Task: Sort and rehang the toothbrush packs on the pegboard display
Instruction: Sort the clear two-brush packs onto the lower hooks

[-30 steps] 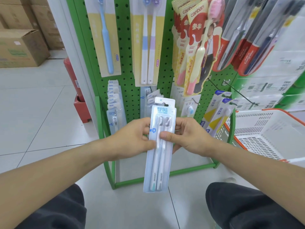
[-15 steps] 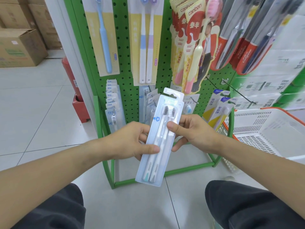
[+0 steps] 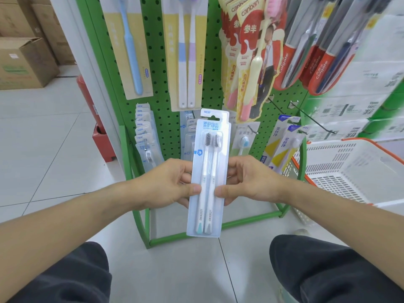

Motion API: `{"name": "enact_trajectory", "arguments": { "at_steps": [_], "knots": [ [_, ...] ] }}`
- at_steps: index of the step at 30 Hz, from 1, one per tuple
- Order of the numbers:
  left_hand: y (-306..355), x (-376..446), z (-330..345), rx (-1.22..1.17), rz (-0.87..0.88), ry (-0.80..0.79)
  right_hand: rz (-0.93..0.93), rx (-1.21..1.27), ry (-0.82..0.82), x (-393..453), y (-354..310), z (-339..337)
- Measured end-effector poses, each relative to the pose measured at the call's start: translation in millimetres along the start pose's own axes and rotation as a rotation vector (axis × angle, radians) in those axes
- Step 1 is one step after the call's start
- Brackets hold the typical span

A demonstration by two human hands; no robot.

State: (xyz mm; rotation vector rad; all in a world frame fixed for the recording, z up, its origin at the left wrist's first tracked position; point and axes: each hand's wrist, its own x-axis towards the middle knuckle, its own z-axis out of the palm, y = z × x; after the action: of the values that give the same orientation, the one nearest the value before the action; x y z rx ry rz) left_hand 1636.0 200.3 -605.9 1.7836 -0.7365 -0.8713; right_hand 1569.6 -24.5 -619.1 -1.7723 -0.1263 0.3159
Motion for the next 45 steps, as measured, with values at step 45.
{"name": "enact_trajectory", "arguments": {
  "at_steps": [45],
  "knots": [
    [-7, -4, 24, 0.406, 0.127, 0.155, -0.005, -0.320, -0.012, -8, -15, 23]
  ]
}}
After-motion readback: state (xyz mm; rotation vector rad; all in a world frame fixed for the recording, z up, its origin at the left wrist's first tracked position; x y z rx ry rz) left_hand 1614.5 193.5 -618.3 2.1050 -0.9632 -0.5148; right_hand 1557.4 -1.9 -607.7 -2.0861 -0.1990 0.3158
